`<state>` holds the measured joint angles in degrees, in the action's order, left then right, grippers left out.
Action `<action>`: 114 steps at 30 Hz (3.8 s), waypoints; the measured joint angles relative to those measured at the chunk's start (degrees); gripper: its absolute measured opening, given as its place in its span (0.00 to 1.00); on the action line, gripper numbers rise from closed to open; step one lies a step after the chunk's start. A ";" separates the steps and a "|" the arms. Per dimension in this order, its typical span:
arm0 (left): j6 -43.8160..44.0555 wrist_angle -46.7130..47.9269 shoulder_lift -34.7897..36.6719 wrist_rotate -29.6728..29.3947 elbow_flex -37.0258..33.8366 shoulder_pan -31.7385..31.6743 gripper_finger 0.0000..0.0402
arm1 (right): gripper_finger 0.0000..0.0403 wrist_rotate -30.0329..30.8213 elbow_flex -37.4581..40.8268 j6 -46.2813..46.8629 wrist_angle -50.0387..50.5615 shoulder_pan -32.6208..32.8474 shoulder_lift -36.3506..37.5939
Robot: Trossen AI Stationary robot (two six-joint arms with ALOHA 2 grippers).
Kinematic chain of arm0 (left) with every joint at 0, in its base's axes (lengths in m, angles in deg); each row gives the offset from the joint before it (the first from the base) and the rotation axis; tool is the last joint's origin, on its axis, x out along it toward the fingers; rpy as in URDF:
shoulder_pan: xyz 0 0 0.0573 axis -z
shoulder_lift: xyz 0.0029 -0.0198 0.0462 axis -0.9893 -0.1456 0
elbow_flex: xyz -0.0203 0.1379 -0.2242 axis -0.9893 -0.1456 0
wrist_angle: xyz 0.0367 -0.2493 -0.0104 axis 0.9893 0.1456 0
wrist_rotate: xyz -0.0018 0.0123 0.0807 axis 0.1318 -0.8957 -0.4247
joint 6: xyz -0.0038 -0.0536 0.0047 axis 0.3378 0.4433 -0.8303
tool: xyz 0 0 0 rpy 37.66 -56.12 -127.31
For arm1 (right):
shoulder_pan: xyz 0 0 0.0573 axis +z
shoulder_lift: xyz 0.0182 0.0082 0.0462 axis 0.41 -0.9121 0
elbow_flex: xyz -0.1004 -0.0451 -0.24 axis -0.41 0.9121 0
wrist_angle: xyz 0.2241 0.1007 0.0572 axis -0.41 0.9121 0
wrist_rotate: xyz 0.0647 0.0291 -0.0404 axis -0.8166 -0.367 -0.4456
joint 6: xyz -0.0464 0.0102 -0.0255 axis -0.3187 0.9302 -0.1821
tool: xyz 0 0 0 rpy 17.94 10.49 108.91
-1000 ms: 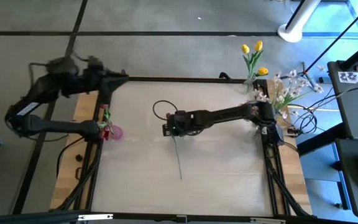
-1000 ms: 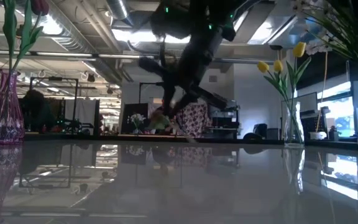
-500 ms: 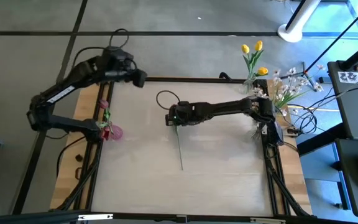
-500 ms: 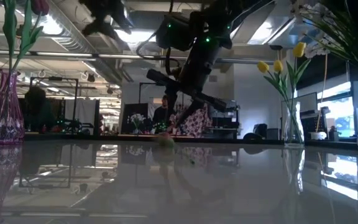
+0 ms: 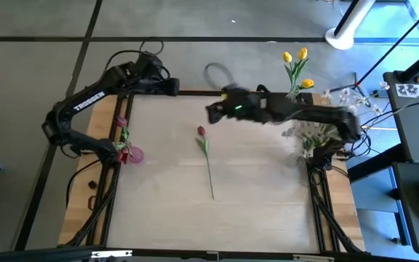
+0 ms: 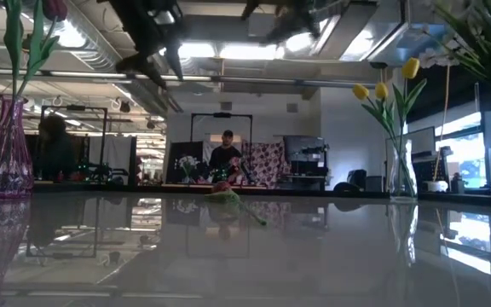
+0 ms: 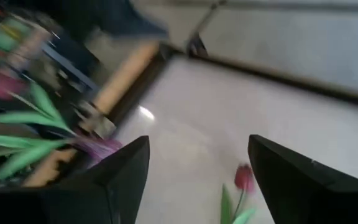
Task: Sort flowers into vase by color
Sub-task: Put the red flower in the purple vase
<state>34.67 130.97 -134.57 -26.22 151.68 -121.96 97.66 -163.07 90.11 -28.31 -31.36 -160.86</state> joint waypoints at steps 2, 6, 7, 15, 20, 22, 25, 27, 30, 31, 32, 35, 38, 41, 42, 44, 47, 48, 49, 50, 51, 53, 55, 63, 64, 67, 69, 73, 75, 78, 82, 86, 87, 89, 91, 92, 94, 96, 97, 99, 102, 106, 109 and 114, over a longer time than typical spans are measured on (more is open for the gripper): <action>1.33 1.28 -1.18 -0.02 -0.03 0.29 0.49 | 0.68 0.69 -0.04 -2.07 0.00 0.04 4.24; 3.09 0.60 -3.65 0.30 -1.25 3.93 0.49 | 0.68 1.14 -0.09 -5.26 2.12 0.04 10.99; 3.30 0.42 -4.50 0.27 -1.56 5.07 0.49 | 0.68 1.84 -0.08 -5.75 3.31 0.04 12.37; 10.90 -2.92 -8.76 -0.40 -5.81 15.04 0.49 | 0.68 5.52 -0.04 -7.86 9.17 0.04 19.82; 18.02 -8.77 -10.07 -3.34 -9.95 22.29 0.49 | 0.68 4.72 -0.04 -8.65 8.93 0.07 22.66; 20.69 -13.07 -11.46 -3.99 -11.63 24.57 0.49 | 0.68 4.66 -0.04 -9.65 8.90 0.04 23.15; 23.70 -16.86 -15.23 -3.95 -13.31 25.87 0.49 | 0.68 4.50 -0.02 -10.25 8.73 0.00 23.14; 24.86 -19.00 -18.14 -4.56 -13.31 26.03 0.49 | 0.68 4.42 0.00 -10.82 8.70 0.00 23.11; 25.62 -21.46 -21.46 -4.62 -13.31 26.12 0.49 | 0.68 4.08 0.00 -10.83 8.60 0.00 22.90; 26.17 -21.74 -22.31 -4.59 -13.31 26.14 0.49 | 0.68 4.03 0.02 -10.83 8.63 0.00 22.84; 26.82 -21.90 -23.11 -4.45 -13.31 26.00 0.49 | 0.68 3.98 0.02 -10.83 8.73 0.00 22.83; 28.13 -22.67 -25.13 -4.14 -13.31 25.36 0.49 | 0.68 3.96 0.02 -10.83 8.95 0.00 22.88; 28.41 -24.39 -26.58 -3.21 -13.31 25.08 0.49 | 0.68 3.57 0.02 -10.83 9.16 0.02 22.87; 29.34 -26.47 -27.92 -2.57 -13.31 25.64 0.49 | 0.68 3.57 0.02 -10.83 9.33 0.00 22.90; 29.80 -26.71 -28.36 -2.58 -13.31 25.90 0.49 | 0.68 3.57 0.02 -10.83 9.33 0.00 22.90; 30.96 -27.92 -29.15 -2.58 -13.31 26.23 0.49 | 0.68 3.59 0.02 -10.83 9.33 0.00 22.90; 32.21 -29.33 -30.88 -4.40 -13.31 26.72 0.48 | 0.68 3.59 0.02 -10.83 9.25 0.00 22.90; 31.76 -30.87 -31.46 -4.83 -13.31 26.92 0.47 | 0.68 3.61 0.02 -10.83 9.34 0.00 22.90; 31.31 -32.51 -31.88 -4.95 -13.31 27.11 0.47 | 0.68 3.59 0.02 -10.85 9.36 0.00 22.90; 31.31 -33.68 -32.23 -4.86 -13.31 27.27 0.46 | 0.68 3.59 0.02 -10.85 9.33 0.00 22.90; 31.39 -34.76 -32.71 -4.63 -13.31 27.37 0.44 | 0.68 3.59 0.02 -10.85 9.36 0.00 22.90; 31.73 -35.90 -33.70 -4.11 -13.29 27.50 0.42 | 0.68 3.61 0.02 -10.85 9.35 0.00 22.90; 32.74 -36.05 -34.25 -3.96 -13.23 27.43 0.38 | 0.68 3.59 0.02 -10.85 9.38 0.00 22.90; 32.59 -35.28 -33.96 -6.47 -13.29 27.65 0.13 | 0.68 3.54 0.02 -10.83 10.59 0.00 22.90; 32.51 -35.20 -33.42 -6.96 -13.35 27.55 0.08 | 0.68 3.52 0.02 -10.83 10.52 0.00 22.90; 30.51 -35.12 -31.20 -8.30 -13.35 27.14 0.02 | 0.68 3.03 0.02 -11.03 10.27 0.00 22.90; 29.26 -34.96 -29.11 -8.52 -13.35 26.90 0.02 | 0.68 2.97 0.02 -12.18 9.90 0.00 22.90; 27.83 -35.81 -21.47 -9.69 -13.35 26.43 0.01 | 0.68 2.66 0.02 -14.42 9.00 0.00 22.90; 24.83 -36.40 -15.99 -11.77 -13.29 26.36 0.01 | 0.68 2.58 0.02 -15.46 8.88 0.00 22.90; 18.11 -35.98 -7.05 -14.94 -13.29 26.46 0.01 | 0.68 2.56 0.02 -17.25 8.70 0.00 22.90; 5.82 -35.57 6.83 -17.18 -13.29 27.68 0.01 | 0.68 2.67 0.02 -20.88 7.24 0.00 22.90; -6.36 -34.96 20.67 -17.31 -13.29 30.24 0.01 | 0.68 2.46 0.02 -25.44 2.16 0.00 22.90; -8.87 -35.05 24.09 -17.28 -13.29 31.05 0.01 | 0.68 2.42 0.02 -26.99 0.48 0.00 22.90; -12.84 -35.08 30.40 -17.14 -13.29 32.55 0.01 | 0.68 2.14 0.02 -29.64 -2.79 0.00 22.90; -15.87 -35.10 36.03 -17.20 -13.27 33.70 0.00 | 0.68 2.13 0.02 -32.08 -5.45 0.00 22.90; -17.19 -35.19 38.28 -17.30 -13.24 34.04 0.00 | 0.68 2.40 0.02 -33.31 -6.33 0.00 22.85; -19.37 -35.51 42.26 -17.36 -13.18 34.40 0.00 | 0.68 4.44 0.02 -35.11 -7.98 0.00 22.38; -21.26 -35.78 45.15 -16.47 -13.18 34.44 0.00 | 0.68 6.81 0.02 -36.76 -7.96 0.00 21.90; -21.99 -36.39 46.27 -15.17 -13.18 34.42 0.00 | 0.68 7.78 0.02 -37.63 -8.15 0.00 21.41; -23.61 -36.35 48.36 -11.64 -12.68 34.42 0.00 | 0.68 9.33 0.02 -37.97 -7.62 0.00 20.79; -26.41 -35.67 50.41 -5.74 -9.89 34.42 0.00 | 0.68 9.97 0.02 -37.95 -7.92 0.00 19.42; -30.37 -31.17 51.40 -1.09 -4.21 34.42 0.00 | 0.68 9.93 0.02 -37.75 -7.99 0.00 17.87; -32.55 -25.74 51.31 -0.69 1.47 34.42 0.00 | 0.68 9.51 0.02 -36.18 -8.25 0.00 16.96; -35.98 -18.53 51.40 -0.28 9.22 34.40 0.00 | 0.68 9.52 0.04 -35.74 -8.91 0.00 16.20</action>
<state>-1.30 112.44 -83.17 -26.51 160.90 -87.56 107.18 -163.02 54.37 -37.22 -31.36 -144.67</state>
